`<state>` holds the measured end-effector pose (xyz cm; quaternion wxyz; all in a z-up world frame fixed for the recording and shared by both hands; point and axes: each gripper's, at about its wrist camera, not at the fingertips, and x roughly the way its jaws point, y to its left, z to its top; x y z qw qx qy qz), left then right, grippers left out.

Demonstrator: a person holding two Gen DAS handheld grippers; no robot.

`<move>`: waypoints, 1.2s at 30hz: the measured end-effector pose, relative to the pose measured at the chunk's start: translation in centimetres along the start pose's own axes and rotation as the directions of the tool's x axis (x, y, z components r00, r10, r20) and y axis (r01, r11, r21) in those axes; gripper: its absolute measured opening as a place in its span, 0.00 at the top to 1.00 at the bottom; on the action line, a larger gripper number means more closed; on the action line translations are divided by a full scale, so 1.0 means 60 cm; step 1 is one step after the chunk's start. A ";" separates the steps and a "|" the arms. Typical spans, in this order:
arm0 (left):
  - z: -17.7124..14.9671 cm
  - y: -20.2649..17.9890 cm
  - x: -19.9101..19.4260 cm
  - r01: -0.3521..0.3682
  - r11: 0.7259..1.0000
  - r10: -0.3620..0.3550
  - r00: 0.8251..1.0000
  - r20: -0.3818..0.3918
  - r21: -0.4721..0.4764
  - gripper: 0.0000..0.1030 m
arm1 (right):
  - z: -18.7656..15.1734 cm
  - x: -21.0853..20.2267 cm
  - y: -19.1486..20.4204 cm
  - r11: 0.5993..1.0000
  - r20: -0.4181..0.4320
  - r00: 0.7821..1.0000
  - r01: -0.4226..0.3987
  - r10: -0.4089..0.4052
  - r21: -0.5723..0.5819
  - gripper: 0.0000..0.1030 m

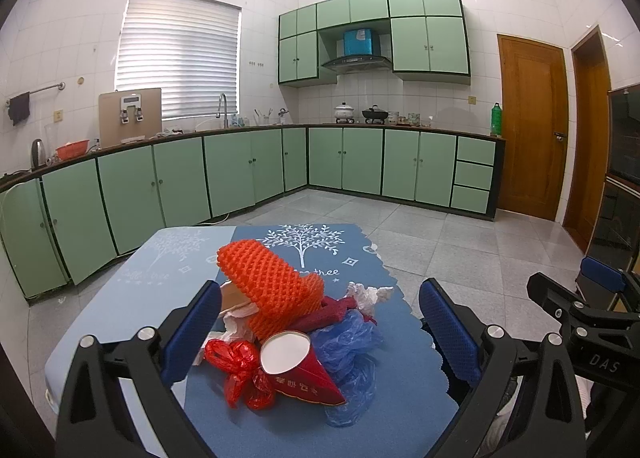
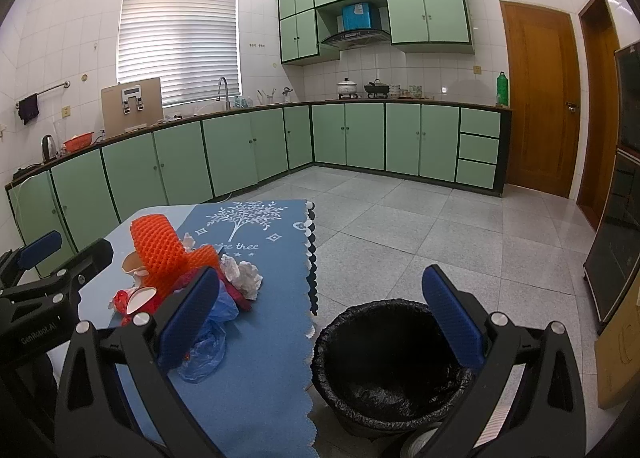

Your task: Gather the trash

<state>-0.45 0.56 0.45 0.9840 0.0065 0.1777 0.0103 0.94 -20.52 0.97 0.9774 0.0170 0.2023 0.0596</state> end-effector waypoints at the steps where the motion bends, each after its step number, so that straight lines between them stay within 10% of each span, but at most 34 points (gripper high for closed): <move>1: 0.000 0.000 0.000 0.000 1.000 0.000 1.000 0.000 0.000 0.06 | 0.000 -0.001 0.000 1.000 0.001 1.000 0.000 0.000 -0.001 0.05; 36: 0.000 0.007 0.007 0.009 1.000 -0.009 1.000 -0.013 -0.008 0.06 | -0.002 0.014 0.000 1.000 -0.014 1.000 0.004 -0.004 0.009 0.05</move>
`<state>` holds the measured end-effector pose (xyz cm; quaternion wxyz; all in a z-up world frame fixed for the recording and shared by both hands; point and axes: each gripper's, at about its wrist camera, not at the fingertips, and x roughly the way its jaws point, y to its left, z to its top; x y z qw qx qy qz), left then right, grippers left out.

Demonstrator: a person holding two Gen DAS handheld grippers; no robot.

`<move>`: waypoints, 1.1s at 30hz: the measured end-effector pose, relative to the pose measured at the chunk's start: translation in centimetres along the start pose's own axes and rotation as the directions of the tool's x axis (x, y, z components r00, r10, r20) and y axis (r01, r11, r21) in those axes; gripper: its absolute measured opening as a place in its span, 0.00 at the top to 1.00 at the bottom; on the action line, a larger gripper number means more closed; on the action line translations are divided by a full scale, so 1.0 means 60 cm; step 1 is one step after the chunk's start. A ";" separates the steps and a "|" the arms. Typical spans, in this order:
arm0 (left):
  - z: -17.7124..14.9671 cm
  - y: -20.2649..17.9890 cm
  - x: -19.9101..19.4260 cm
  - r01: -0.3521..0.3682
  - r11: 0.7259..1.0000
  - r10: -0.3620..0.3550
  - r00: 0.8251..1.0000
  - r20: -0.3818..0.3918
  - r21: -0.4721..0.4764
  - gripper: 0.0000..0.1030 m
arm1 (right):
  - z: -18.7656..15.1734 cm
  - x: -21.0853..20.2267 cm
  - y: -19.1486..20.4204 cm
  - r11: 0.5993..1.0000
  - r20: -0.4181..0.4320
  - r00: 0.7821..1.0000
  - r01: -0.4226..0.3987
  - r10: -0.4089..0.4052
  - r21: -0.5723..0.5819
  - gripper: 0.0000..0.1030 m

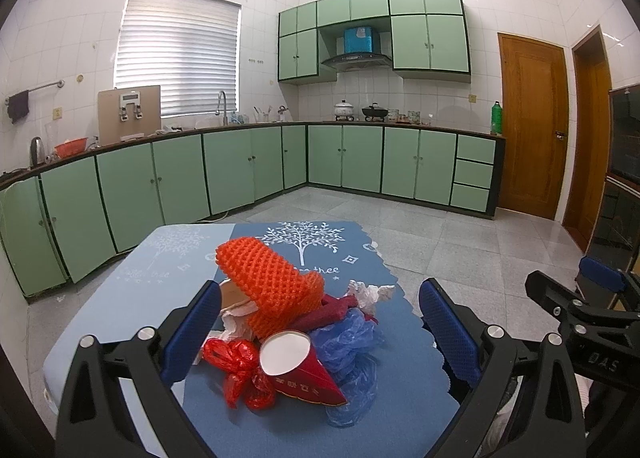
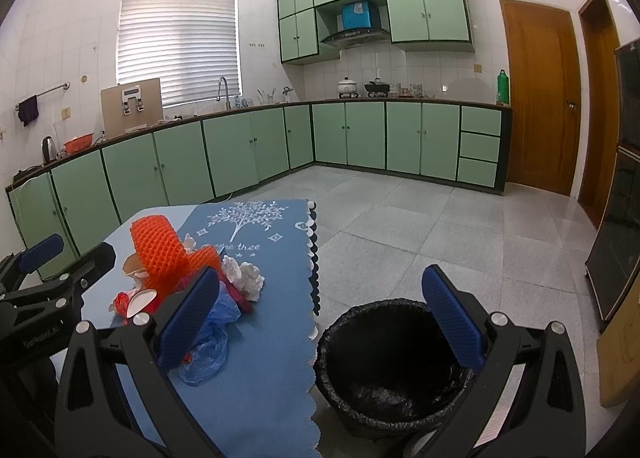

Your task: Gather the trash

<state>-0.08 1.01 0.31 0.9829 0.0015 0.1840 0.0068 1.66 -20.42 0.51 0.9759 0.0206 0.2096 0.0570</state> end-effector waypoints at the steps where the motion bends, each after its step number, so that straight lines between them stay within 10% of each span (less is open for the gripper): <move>1: 0.000 0.003 0.002 0.010 1.000 -0.010 1.000 -0.004 -0.001 0.06 | -0.001 0.004 0.000 1.000 -0.008 1.000 0.005 -0.005 0.003 0.05; 21: -0.025 0.164 0.076 -0.229 0.971 0.224 0.972 -0.071 -0.070 0.11 | -0.004 0.112 0.086 0.992 -0.051 0.993 -0.109 0.106 -0.063 0.05; 33: -0.021 0.262 0.124 -0.340 0.937 0.331 0.938 -0.102 -0.083 0.12 | 0.038 0.211 0.235 0.946 -0.093 0.953 -0.299 0.289 -0.123 0.07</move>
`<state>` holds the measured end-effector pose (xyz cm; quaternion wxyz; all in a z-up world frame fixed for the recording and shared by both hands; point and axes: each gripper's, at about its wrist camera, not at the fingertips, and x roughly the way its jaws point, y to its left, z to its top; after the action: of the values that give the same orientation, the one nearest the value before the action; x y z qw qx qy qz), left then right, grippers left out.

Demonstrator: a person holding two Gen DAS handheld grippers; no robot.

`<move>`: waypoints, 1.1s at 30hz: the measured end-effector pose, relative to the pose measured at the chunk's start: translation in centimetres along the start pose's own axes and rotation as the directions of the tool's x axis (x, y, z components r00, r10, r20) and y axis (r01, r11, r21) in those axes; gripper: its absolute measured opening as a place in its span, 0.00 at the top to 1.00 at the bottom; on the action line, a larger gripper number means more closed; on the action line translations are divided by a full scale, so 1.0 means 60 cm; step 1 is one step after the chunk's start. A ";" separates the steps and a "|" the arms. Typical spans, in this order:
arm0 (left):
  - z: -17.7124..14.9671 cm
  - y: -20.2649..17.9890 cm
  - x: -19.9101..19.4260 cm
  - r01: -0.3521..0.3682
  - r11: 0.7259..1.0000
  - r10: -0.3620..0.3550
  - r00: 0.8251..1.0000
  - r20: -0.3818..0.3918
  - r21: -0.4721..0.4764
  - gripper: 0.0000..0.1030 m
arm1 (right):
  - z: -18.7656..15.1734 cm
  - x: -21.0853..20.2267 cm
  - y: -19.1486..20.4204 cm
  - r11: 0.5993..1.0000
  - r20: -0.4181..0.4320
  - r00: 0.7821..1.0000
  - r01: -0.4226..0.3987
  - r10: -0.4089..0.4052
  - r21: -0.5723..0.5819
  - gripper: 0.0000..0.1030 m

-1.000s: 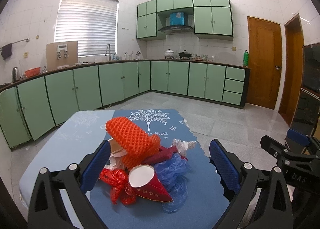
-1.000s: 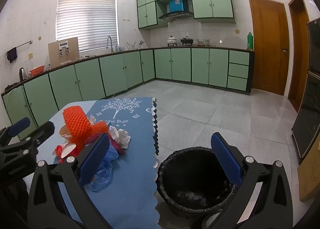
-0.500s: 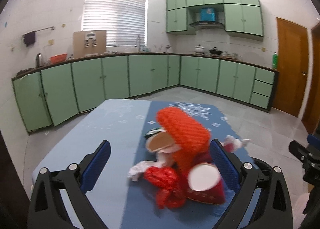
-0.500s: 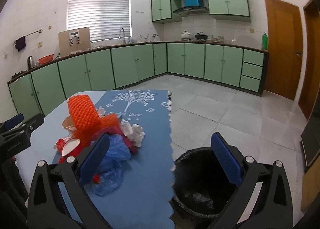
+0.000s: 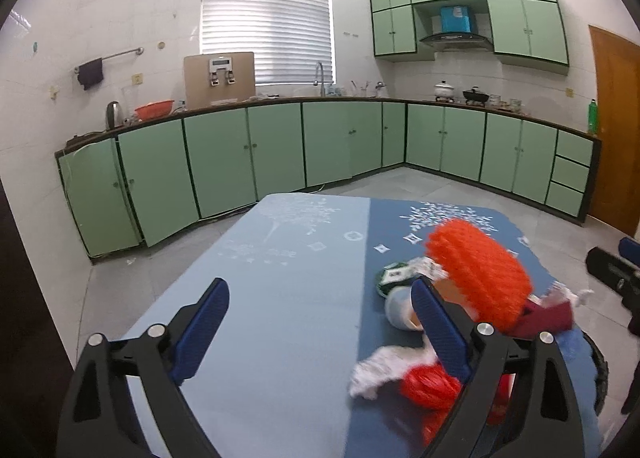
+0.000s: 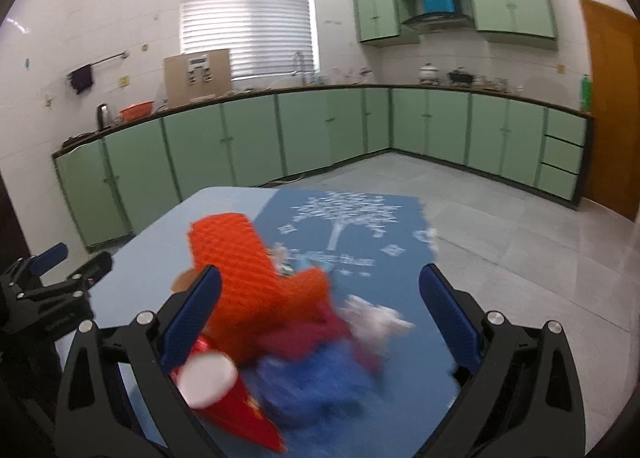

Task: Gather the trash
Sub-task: 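Reach into the pile and grasp the orange foam net with the right tool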

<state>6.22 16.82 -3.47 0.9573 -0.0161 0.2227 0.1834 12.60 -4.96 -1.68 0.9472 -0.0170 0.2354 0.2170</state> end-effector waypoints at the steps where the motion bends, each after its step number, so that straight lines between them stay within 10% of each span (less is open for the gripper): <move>1: 0.005 0.003 0.011 -0.002 1.000 0.002 1.000 0.001 0.004 0.12 | 0.002 0.011 0.010 1.000 -0.008 1.000 -0.009 0.009 -0.013 0.08; 14: 0.002 0.019 0.073 -0.007 1.000 0.008 0.998 -0.055 0.020 0.12 | -0.005 0.110 0.057 0.994 -0.172 0.981 -0.095 0.084 -0.054 0.21; 27: 0.004 0.004 0.076 0.013 1.000 -0.011 0.998 -0.063 0.021 0.12 | -0.009 0.110 0.060 0.973 -0.208 0.957 -0.220 0.201 -0.073 0.84; 33: 0.006 -0.015 0.065 0.036 0.999 -0.034 0.998 -0.055 0.030 0.12 | 0.005 0.081 0.044 0.976 -0.139 0.970 -0.210 0.201 -0.051 0.87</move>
<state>9.92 17.36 -4.88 0.9541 -0.0103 0.2514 0.1627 15.48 -0.57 -3.40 0.9008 -0.0380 0.2912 0.3198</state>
